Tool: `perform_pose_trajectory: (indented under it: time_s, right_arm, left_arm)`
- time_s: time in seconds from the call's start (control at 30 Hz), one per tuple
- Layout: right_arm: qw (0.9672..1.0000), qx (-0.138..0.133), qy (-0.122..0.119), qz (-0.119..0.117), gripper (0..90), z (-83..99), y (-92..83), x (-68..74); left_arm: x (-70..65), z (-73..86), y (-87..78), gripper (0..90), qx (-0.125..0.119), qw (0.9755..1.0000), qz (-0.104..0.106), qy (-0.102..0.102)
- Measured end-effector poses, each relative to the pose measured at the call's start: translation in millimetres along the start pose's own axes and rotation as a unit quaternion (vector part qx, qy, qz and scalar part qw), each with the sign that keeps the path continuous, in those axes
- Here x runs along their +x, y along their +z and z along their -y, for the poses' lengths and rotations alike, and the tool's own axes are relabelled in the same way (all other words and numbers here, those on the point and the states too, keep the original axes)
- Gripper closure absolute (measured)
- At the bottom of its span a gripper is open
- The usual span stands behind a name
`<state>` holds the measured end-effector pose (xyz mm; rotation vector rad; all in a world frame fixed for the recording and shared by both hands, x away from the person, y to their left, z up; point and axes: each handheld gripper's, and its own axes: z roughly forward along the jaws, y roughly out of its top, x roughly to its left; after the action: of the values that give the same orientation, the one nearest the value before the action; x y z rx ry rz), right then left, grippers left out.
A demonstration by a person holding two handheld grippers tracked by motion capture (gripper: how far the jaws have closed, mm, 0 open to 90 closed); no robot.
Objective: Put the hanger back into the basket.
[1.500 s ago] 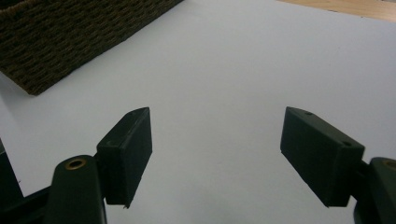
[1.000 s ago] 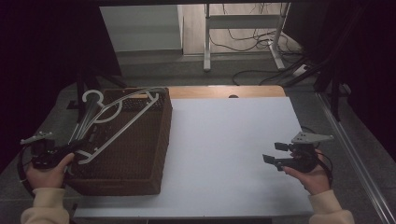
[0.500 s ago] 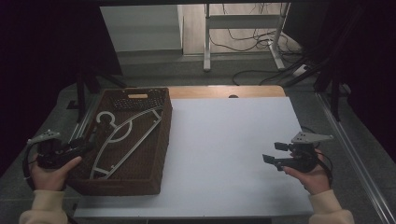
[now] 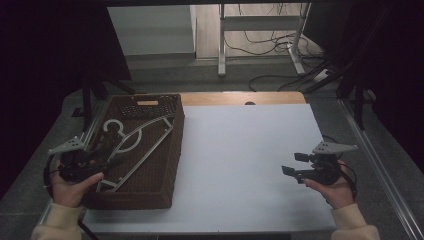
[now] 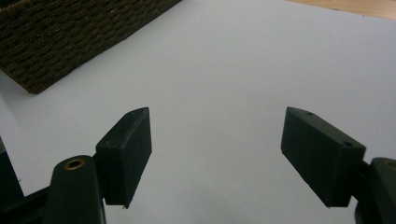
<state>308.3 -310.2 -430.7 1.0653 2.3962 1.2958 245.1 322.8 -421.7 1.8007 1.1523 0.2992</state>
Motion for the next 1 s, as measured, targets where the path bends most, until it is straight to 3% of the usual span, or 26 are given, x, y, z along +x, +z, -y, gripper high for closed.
perform_pose_trajectory:
  time_s: [0.27,0.57,1.0]
  right_arm:
    - [1.0,0.008,-0.001,0.001,23.9,3.7,4.8,1.4]
    - [0.9999,0.015,0.001,0.007,22.6,10.9,10.0,2.9]
    - [0.9997,0.009,0.003,0.022,21.2,17.7,8.5,0.3]
  left_arm:
    - [-31.7,-6.7,25.7,25.4,0.018,0.9986,0.04,0.031]
    - [-63.4,-8.3,54.5,23.7,0.049,0.9939,0.075,0.065]
    - [-66.9,-3.9,64.2,23.1,0.056,0.992,0.095,0.06]
